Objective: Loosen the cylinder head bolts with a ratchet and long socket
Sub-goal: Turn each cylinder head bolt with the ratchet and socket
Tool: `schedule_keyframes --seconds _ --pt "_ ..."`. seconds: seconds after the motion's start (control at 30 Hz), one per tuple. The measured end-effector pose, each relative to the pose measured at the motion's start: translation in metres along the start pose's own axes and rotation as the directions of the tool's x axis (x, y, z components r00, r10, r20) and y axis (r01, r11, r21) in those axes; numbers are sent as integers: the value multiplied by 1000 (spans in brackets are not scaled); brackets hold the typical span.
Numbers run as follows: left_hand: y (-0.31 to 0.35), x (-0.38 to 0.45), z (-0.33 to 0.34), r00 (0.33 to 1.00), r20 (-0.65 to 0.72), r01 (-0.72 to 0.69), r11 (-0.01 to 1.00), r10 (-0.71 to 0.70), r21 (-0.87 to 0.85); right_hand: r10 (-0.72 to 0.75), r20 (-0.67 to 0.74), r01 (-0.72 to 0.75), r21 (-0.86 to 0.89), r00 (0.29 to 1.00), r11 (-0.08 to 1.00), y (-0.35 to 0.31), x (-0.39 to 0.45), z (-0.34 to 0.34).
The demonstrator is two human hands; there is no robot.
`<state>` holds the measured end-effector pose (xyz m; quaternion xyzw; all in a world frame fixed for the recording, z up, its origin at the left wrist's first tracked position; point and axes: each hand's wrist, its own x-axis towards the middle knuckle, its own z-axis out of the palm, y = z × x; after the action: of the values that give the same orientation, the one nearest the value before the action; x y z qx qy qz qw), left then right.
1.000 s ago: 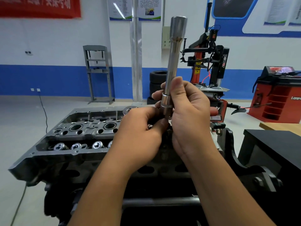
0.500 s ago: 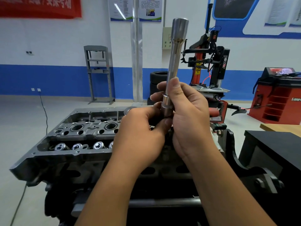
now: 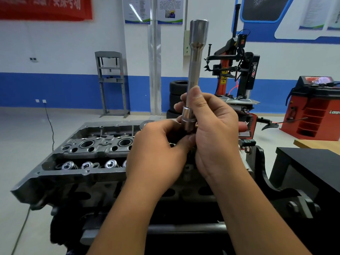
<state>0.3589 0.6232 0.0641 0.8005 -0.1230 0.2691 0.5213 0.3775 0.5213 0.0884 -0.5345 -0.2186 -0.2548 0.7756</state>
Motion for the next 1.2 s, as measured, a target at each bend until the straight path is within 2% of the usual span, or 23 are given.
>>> schedule_keyframes --seconds 0.1,0.27,0.37,0.5,0.63,0.7,0.83,0.97,1.1,1.2 --pt "-1 0 2 999 -54 6 999 -4 34 -46 -41 45 -34 998 998 0 -1 -1" --pt "1 1 -2 994 107 -25 1000 26 -12 -37 -14 36 -21 999 999 1 -1 -1" --pt "-2 0 -1 999 32 -9 1000 9 -1 5 7 -5 7 1000 1000 0 -1 1" --pt "-4 0 3 997 -82 1 999 4 52 -73 -35 72 -28 997 997 0 -2 -1" --pt "0 0 -1 996 85 -31 1000 31 3 -96 -35 95 -44 995 994 1 -2 -1" --pt "0 1 -3 994 107 -24 1000 25 -14 -75 -18 74 -39 997 996 2 -2 0" --pt "-2 -1 0 1000 -18 5 1000 -4 19 -20 15 20 -19 1000 1000 1 -2 1" --pt "-3 -1 3 996 -88 21 997 -14 77 -81 -8 81 -23 997 996 -1 -2 0" --pt "1 0 -1 999 49 -23 998 19 64 -126 6 127 -42 992 991 2 -3 -1" --pt "3 1 -5 988 151 -16 1000 13 17 -70 -43 69 -23 997 997 2 -1 -1"
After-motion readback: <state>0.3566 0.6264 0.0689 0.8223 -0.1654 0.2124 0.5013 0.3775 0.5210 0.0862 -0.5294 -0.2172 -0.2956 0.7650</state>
